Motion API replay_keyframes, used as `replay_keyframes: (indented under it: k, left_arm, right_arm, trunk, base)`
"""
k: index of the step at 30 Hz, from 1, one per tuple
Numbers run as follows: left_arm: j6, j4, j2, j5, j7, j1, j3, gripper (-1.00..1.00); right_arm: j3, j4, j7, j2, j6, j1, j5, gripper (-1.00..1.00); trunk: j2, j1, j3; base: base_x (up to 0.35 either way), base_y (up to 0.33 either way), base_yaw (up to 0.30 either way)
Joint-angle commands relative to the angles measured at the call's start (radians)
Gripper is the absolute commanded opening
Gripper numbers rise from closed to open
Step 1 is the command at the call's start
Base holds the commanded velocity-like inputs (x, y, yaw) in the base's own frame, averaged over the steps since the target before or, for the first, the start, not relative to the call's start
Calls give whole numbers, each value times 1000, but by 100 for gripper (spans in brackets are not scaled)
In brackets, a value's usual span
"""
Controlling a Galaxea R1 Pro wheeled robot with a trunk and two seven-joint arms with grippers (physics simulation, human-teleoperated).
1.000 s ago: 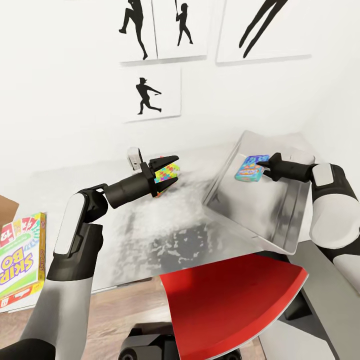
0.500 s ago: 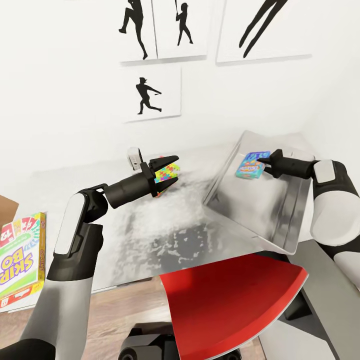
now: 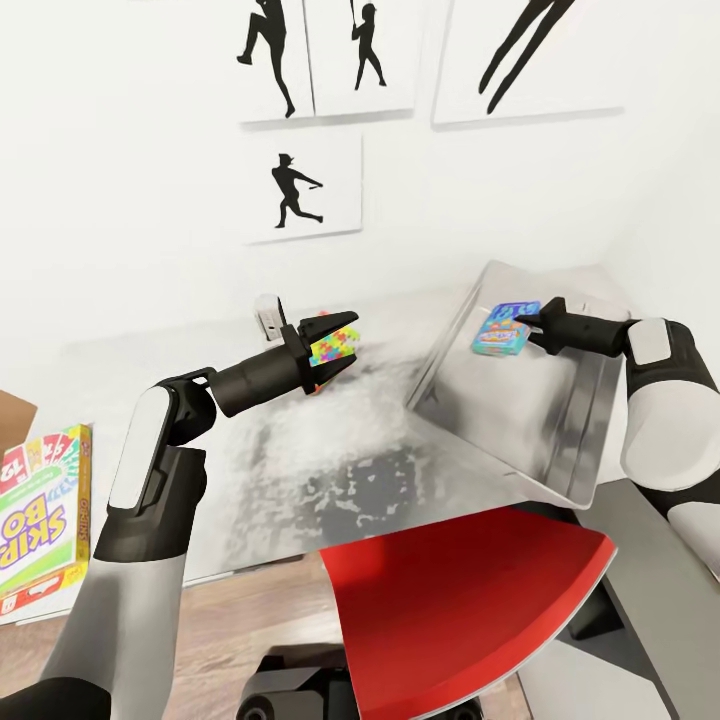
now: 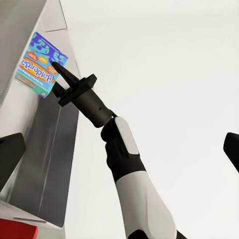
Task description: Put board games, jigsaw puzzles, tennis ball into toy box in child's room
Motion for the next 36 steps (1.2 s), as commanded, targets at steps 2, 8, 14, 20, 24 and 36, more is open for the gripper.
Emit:
replay_keyframes:
  k: [2, 8, 14, 20, 24, 36]
  left_arm:
    - [2, 0, -1, 10, 10, -1, 1, 100]
    - [2, -1, 0, 9, 11, 0, 1, 100]
    - [2, -1, -1, 10, 24, 0, 1, 100]
    - [2, -1, -2, 11, 47, 0, 1, 100]
    - [2, -1, -2, 12, 56, -1, 1, 100]
    - [2, -1, -2, 13, 59, -1, 1, 100]
  right_arm:
    - [-5, 0, -1, 0, 6, -1, -2, -100]
    - [-5, 0, 0, 0, 6, -1, -2, -100]
    - [-4, 0, 19, 0, 6, 0, -2, -100]
    - [-3, 0, 53, 0, 6, 0, -2, -100]
    - [-2, 0, 67, -1, 6, 0, -2, 100]
    - [-2, -1, 72, -2, 6, -1, -1, 100]
  trunk:
    - [-2, 1, -3]
    - [-2, 1, -11]
    - [-2, 1, -14]
    - [-2, 1, -15]
    - [-2, 1, -15]
    - [-2, 1, -15]
  base:
    - [0, 0, 0]
    - [0, 0, 0]
    - [0, 0, 0]
    - [0, 0, 0]
    - [0, 0, 0]
    - [0, 0, 0]
